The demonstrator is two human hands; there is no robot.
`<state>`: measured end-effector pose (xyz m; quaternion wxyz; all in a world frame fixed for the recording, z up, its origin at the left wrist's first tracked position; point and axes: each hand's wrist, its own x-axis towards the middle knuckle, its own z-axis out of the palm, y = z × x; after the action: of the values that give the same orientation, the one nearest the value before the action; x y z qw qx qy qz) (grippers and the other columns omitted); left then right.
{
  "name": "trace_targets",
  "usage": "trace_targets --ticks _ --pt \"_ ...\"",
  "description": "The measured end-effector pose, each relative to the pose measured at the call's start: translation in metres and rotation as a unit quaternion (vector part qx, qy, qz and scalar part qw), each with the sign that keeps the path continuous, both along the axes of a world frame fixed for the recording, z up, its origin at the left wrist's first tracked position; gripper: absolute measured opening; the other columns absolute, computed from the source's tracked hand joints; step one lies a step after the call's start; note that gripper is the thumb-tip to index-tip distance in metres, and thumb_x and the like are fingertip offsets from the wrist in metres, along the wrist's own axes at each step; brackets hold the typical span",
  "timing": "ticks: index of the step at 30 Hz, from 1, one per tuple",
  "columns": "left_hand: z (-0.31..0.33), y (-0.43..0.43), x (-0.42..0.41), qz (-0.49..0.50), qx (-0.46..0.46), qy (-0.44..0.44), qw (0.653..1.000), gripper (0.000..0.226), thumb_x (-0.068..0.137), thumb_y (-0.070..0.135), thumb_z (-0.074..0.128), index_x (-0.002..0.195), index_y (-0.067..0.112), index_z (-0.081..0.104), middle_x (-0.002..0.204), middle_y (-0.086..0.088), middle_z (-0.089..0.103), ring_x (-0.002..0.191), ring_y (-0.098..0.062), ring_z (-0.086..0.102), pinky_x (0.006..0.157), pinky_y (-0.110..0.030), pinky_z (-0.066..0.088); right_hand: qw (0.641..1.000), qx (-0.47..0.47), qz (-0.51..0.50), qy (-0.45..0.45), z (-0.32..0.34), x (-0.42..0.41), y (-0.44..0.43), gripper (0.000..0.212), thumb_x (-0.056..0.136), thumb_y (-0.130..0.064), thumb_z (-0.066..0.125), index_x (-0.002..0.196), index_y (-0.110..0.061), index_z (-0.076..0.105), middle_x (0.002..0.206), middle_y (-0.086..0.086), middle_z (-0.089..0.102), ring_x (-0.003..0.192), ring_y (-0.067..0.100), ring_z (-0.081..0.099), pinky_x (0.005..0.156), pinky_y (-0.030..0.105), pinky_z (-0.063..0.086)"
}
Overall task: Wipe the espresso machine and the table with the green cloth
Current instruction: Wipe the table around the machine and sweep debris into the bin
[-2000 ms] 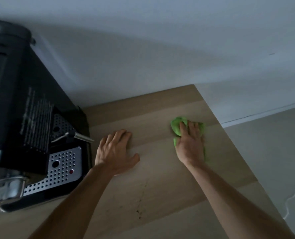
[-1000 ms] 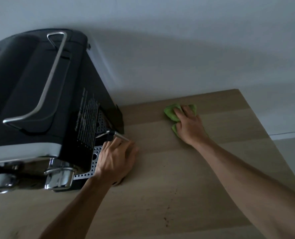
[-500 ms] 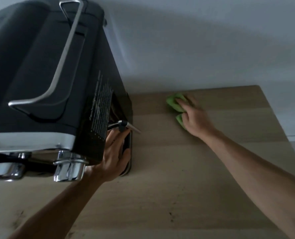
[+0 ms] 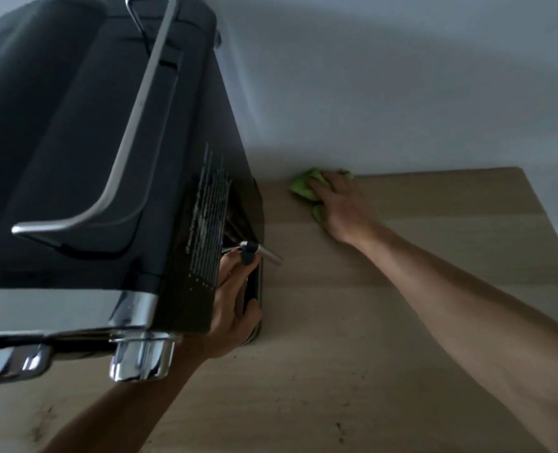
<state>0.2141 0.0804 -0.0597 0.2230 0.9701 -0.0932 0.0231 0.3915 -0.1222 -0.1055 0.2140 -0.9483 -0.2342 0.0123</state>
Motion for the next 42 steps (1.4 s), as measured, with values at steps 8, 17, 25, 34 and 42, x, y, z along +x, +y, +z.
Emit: trace_targets --ticks 8,17,25,34,42 --pt "0.005 0.0 0.001 0.002 -0.001 0.018 1.0 0.059 0.074 0.029 0.051 0.127 0.006 0.059 0.13 -0.01 0.053 0.122 -0.017 0.041 0.107 -0.018 0.022 0.992 0.014 0.125 0.007 0.0 -0.01 0.012 0.038 0.082 -0.018 0.063 0.119 -0.011 0.063 0.124 0.02 0.056 0.112 0.041 0.052 0.097 0.042 0.04" --pt "0.005 -0.001 0.002 -0.004 -0.036 0.014 0.999 0.058 0.074 0.027 0.052 0.129 0.01 0.057 0.129 -0.008 0.052 0.124 0.008 0.028 0.107 -0.01 0.022 0.997 -0.035 0.058 -0.04 0.003 0.008 0.069 0.045 0.087 -0.018 0.053 0.132 -0.019 0.047 0.139 0.013 0.035 0.124 0.036 0.031 0.097 0.044 0.035" --pt "0.003 -0.002 0.003 -0.001 -0.041 0.007 0.999 0.058 0.074 0.028 0.051 0.127 0.004 0.059 0.128 -0.013 0.052 0.121 -0.001 0.033 0.104 -0.016 0.027 0.985 -0.069 0.16 -0.008 0.009 0.016 0.037 0.043 0.092 -0.027 0.051 0.134 -0.025 0.048 0.144 0.003 0.036 0.131 0.027 0.027 0.103 0.035 0.027" --pt "0.002 0.0 0.002 0.004 -0.004 0.0 1.0 0.057 0.074 0.031 0.052 0.127 0.01 0.059 0.124 -0.009 0.055 0.114 -0.016 0.046 0.096 -0.026 0.036 0.989 -0.046 0.143 -0.01 -0.009 0.01 0.058 0.049 0.094 -0.022 0.046 0.142 -0.021 0.038 0.154 0.005 0.023 0.14 0.027 0.021 0.113 0.038 0.02" --pt "0.008 -0.006 0.002 -0.011 -0.038 -0.033 0.999 0.054 0.071 0.022 0.051 0.122 0.005 0.061 0.127 -0.005 0.053 0.122 -0.011 0.042 0.104 -0.026 0.033 0.96 0.01 0.28 0.012 0.005 -0.058 0.007 0.043 0.085 -0.009 0.059 0.127 -0.012 0.057 0.136 0.013 0.051 0.125 0.032 0.046 0.103 0.039 0.04"
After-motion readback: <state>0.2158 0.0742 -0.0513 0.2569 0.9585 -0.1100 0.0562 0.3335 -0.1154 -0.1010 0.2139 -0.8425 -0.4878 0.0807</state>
